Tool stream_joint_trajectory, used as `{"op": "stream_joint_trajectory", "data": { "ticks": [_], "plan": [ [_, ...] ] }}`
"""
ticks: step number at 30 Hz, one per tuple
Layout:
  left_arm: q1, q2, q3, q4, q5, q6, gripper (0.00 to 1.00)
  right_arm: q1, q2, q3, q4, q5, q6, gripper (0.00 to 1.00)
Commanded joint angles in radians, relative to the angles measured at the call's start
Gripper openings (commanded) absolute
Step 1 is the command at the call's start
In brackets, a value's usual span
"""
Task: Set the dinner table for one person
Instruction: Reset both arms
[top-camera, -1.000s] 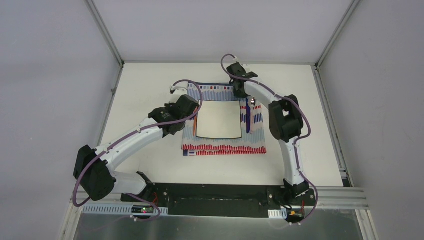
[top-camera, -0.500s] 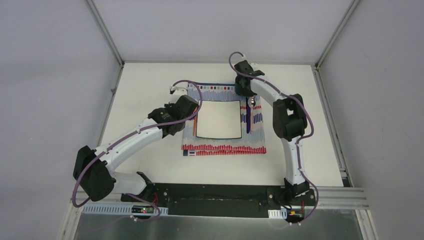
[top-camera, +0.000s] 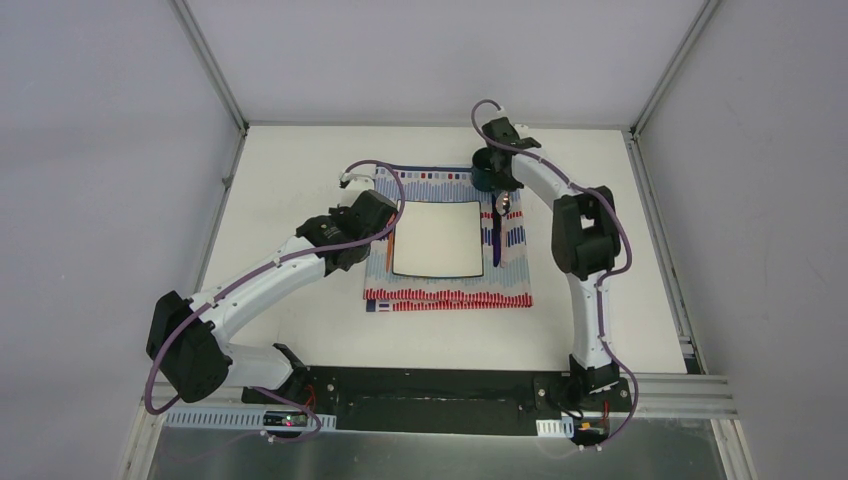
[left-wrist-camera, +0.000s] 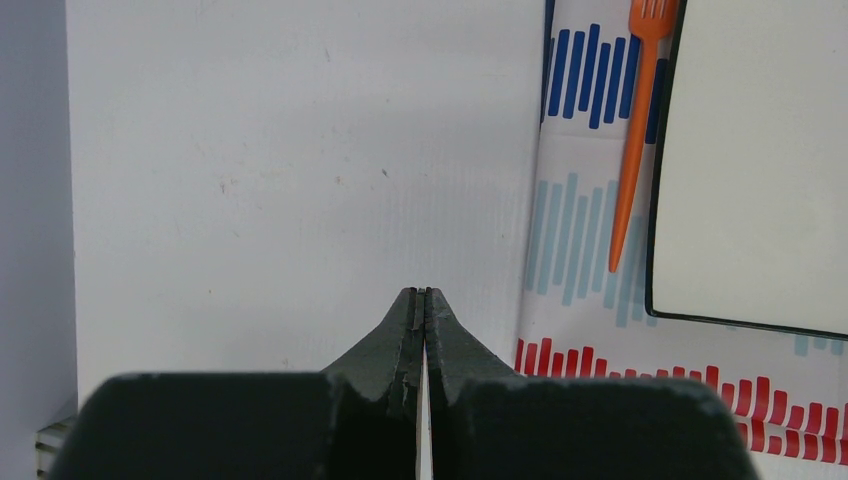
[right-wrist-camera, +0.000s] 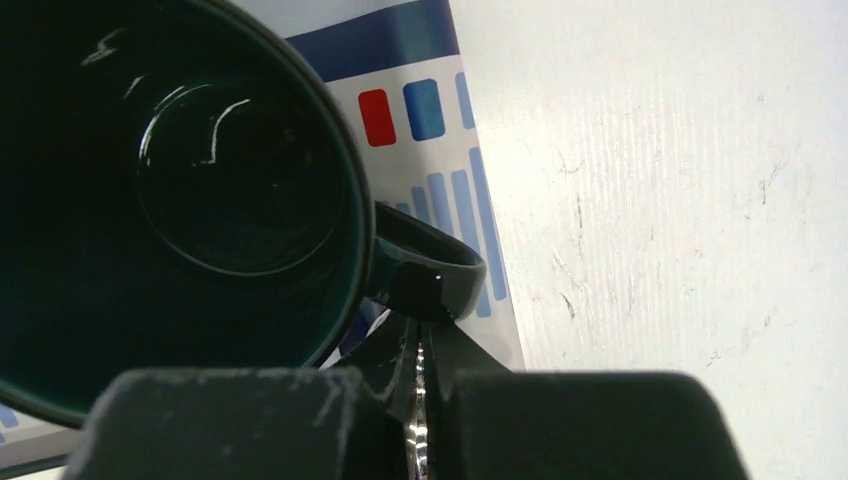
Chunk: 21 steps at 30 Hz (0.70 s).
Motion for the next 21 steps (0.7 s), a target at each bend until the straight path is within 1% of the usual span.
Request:
{"op": "stream_joint_trajectory", "data": {
  "ticks": [1, 8, 11, 14, 16, 17, 18, 19, 21],
  "plan": [
    [0.006, 0.012, 0.018, 0.023, 0.007, -0.004, 0.0, -0.009, -0.049, 0.02, 0.021, -0.029, -0.011, 0.0],
    [0.007, 0.026, 0.037, 0.022, 0.011, 0.004, 0.0, -0.007, -0.103, -0.036, 0.041, -0.066, -0.008, 0.0],
    [0.007, 0.025, 0.05, 0.022, 0.01, 0.012, 0.0, -0.008, -0.163, -0.086, 0.052, -0.066, -0.001, 0.0],
    [0.007, 0.019, 0.076, 0.012, 0.005, 0.03, 0.0, -0.002, -0.262, -0.164, 0.08, -0.058, 0.001, 0.0],
    [0.006, 0.012, 0.108, 0.001, -0.011, 0.046, 0.0, 0.005, -0.348, -0.231, 0.115, -0.044, -0.009, 0.11],
    [0.005, 0.008, 0.126, -0.001, -0.015, 0.056, 0.03, 0.01, -0.408, -0.273, 0.126, -0.034, -0.013, 0.17],
    [0.006, 0.005, 0.144, -0.003, -0.017, 0.064, 0.04, 0.015, -0.454, -0.3, 0.134, -0.025, -0.017, 0.26],
    [0.006, 0.005, 0.16, -0.004, -0.016, 0.072, 0.05, 0.019, -0.496, -0.329, 0.137, -0.019, -0.021, 0.31],
    [0.005, 0.006, 0.196, -0.003, -0.012, 0.085, 0.08, 0.03, -0.587, -0.383, 0.139, -0.013, -0.024, 0.39]
  ]
}}
